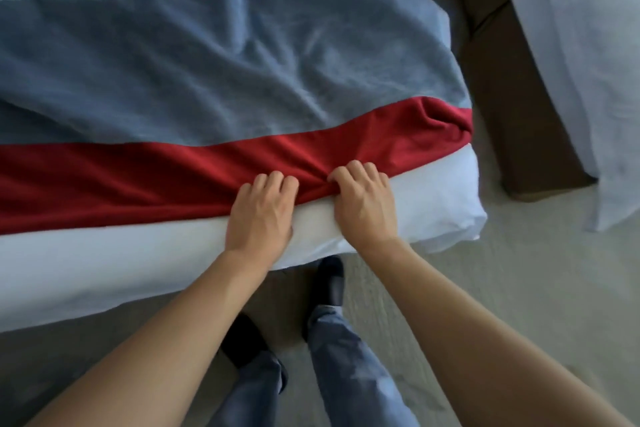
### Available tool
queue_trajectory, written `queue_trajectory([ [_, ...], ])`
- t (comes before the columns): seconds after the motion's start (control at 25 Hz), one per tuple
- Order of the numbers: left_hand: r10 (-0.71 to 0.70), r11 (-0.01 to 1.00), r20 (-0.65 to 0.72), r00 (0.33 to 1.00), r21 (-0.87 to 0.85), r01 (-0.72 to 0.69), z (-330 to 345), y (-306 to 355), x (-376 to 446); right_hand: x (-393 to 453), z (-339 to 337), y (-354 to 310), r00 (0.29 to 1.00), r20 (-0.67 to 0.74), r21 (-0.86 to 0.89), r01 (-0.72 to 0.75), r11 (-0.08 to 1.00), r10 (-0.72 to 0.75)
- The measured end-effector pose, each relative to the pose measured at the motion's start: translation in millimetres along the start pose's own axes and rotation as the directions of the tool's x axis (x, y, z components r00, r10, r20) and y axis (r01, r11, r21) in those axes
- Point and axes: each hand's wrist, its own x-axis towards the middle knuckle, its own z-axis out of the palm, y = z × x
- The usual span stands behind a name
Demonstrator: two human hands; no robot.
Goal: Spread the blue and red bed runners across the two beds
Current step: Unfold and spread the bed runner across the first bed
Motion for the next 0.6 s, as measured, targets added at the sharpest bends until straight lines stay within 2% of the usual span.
queue_trajectory([
  [0.12,0.040,0.999,-0.036,0.999,0.004,-0.040,-5,35,28,-1,-7,41,0.998,-0.046,-0.029,-0.053,0.998,0.051],
  [0.24,0.103,0.995,-0.070,0.992,0.011,-0.103,0,84,72,15,-16,106,0.986,-0.112,-0.038,-0.132,0.991,0.127],
  [0.32,0.116,0.993,-0.085,0.990,0.024,-0.114,7,125,105,32,-20,154,0.984,-0.107,-0.053,-0.148,0.988,0.142],
  [0.48,0.114,0.992,-0.109,0.987,-0.039,-0.119,22,209,172,54,-22,224,0.971,-0.067,0.041,-0.229,0.973,0.231],
  [0.6,0.131,0.991,-0.058,0.990,-0.015,-0.132,34,250,160,16,-20,240,0.962,-0.034,0.140,-0.263,0.955,0.270],
])
